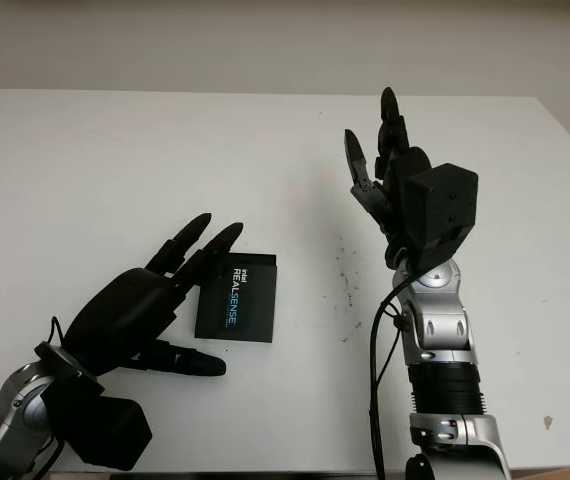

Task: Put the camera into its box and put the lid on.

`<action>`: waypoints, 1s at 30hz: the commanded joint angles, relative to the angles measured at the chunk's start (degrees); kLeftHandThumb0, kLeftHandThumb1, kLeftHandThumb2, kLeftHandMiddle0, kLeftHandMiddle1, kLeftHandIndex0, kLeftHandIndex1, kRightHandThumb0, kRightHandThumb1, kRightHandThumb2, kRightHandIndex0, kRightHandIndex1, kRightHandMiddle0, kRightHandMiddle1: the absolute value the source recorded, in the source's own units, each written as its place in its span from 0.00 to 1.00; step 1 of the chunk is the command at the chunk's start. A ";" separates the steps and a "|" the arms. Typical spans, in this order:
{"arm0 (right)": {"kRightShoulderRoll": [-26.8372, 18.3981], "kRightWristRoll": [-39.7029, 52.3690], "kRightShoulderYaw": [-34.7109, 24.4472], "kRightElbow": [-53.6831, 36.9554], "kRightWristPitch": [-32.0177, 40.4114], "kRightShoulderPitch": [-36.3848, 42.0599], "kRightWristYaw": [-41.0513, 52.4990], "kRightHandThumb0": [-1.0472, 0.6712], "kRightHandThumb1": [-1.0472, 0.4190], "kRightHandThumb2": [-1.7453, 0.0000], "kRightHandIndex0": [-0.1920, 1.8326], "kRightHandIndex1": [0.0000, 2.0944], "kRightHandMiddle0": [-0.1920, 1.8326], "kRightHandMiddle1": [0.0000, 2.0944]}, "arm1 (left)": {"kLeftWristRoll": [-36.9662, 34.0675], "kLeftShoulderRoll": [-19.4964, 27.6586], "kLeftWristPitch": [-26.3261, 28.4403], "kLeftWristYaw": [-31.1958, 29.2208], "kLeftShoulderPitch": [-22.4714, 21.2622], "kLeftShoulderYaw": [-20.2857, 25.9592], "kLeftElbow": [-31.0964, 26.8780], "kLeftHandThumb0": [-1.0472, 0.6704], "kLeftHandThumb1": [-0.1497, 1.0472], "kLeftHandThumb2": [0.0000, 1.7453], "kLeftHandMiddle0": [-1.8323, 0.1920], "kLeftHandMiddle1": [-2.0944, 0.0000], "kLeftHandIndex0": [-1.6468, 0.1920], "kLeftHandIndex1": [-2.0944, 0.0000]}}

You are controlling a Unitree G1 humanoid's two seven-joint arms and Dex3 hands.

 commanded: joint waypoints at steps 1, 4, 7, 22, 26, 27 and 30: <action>0.15 -0.10 0.24 -0.24 -0.66 0.19 -0.20 0.28 0.00 0.73 0.03 0.03 0.05 0.03 | -1.29 -0.74 -0.10 -0.44 -0.64 -0.23 -0.77 0.14 0.88 0.03 0.94 0.92 0.95 0.96; 0.25 -0.20 0.32 -0.47 -0.32 0.27 -0.55 0.28 0.00 0.74 0.03 0.03 0.05 0.03 | -1.98 -1.10 -0.54 -0.34 -0.83 -0.37 -0.54 0.15 0.88 0.03 0.98 0.82 0.95 0.96; 0.27 -0.09 0.35 -0.60 -0.03 0.38 -0.63 0.28 0.00 0.74 0.03 0.03 0.05 0.03 | -0.73 -1.38 -0.96 0.72 -1.22 -0.61 -0.19 0.16 0.88 0.03 1.00 0.76 0.95 0.95; 0.11 0.01 0.69 -1.54 1.11 0.92 -0.58 0.29 0.00 0.73 0.02 0.02 0.05 0.03 | 9.20 0.49 -5.73 8.05 -4.44 -2.13 4.41 0.39 0.81 0.03 1.00 0.56 0.88 0.86; 0.11 0.16 0.68 -1.63 0.87 1.07 -0.47 0.29 0.00 0.73 0.02 0.02 0.04 0.02 | 11.21 1.19 -6.95 9.97 -5.23 -2.59 5.64 0.41 0.81 0.03 1.00 0.55 0.91 0.79; 0.10 0.05 0.74 -1.62 0.78 1.09 -0.54 0.29 0.00 0.73 0.02 0.02 0.04 0.03 | 11.75 1.38 -7.26 10.42 -5.45 -2.73 5.97 0.42 0.81 0.03 1.00 0.54 0.94 0.74; 0.16 -0.09 0.78 -1.73 0.88 1.13 -0.80 0.29 0.00 0.73 0.02 0.03 0.05 0.03 | 12.87 1.65 -7.54 11.31 -5.82 -3.05 6.61 0.42 0.82 0.03 1.00 0.53 0.99 0.65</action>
